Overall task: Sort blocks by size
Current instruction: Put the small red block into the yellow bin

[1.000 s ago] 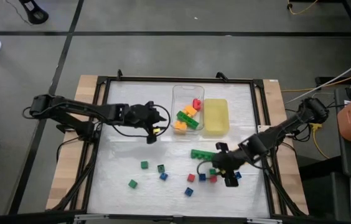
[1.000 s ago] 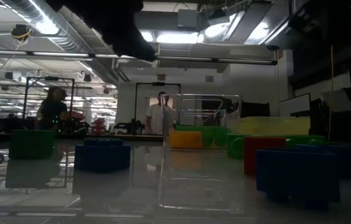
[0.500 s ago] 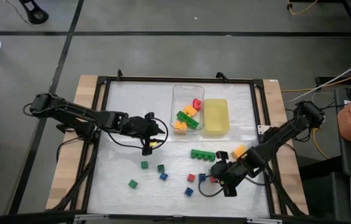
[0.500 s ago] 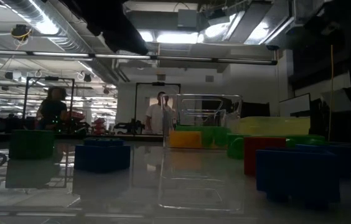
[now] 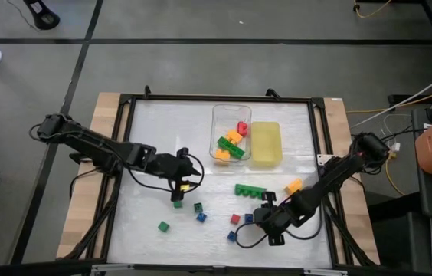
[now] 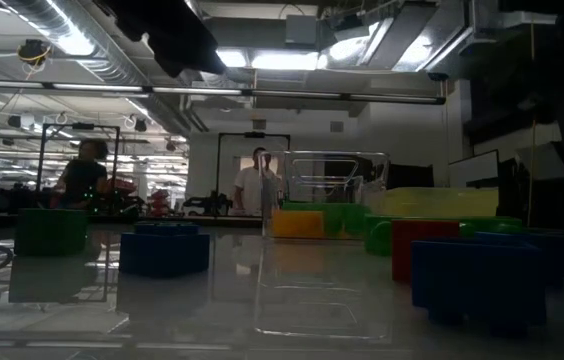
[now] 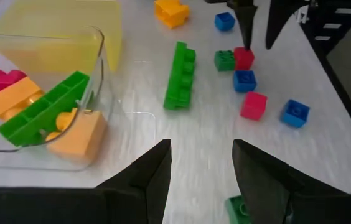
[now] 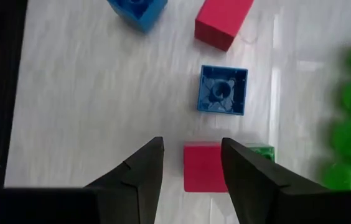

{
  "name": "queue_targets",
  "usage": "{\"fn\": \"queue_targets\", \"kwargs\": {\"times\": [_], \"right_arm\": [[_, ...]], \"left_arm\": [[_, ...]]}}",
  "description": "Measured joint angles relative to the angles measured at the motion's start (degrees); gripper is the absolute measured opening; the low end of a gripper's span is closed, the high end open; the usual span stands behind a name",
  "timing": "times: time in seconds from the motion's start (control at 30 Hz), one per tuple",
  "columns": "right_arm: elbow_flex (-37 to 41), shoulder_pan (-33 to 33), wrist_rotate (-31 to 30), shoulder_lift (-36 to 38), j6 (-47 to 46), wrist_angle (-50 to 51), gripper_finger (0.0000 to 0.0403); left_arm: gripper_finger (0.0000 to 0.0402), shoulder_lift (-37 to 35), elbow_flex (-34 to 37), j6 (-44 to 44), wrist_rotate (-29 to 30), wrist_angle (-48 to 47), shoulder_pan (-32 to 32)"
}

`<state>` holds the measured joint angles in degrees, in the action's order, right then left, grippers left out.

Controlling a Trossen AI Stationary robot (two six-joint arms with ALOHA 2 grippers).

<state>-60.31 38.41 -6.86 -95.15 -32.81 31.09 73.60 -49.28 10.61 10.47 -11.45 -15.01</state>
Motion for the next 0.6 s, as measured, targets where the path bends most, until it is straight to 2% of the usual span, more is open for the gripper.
{"fn": "queue_targets", "kwargs": {"times": [0.13,0.43,0.6], "right_arm": [[0.0,0.3,0.3,-0.4,-2.3,1.1,0.0163],[0.0,0.6,-3.1,-0.6,-3.1,1.9,0.0163],[0.0,0.6,-2.0,-0.7,-4.1,2.0,0.0163]], "left_arm": [[0.0156,0.0,0.0,0.1,0.0,0.0,-0.8],[0.0156,0.0,0.0,0.2,0.2,0.0,-1.2],[0.0156,0.0,0.0,0.2,0.2,0.0,-1.2]]}}
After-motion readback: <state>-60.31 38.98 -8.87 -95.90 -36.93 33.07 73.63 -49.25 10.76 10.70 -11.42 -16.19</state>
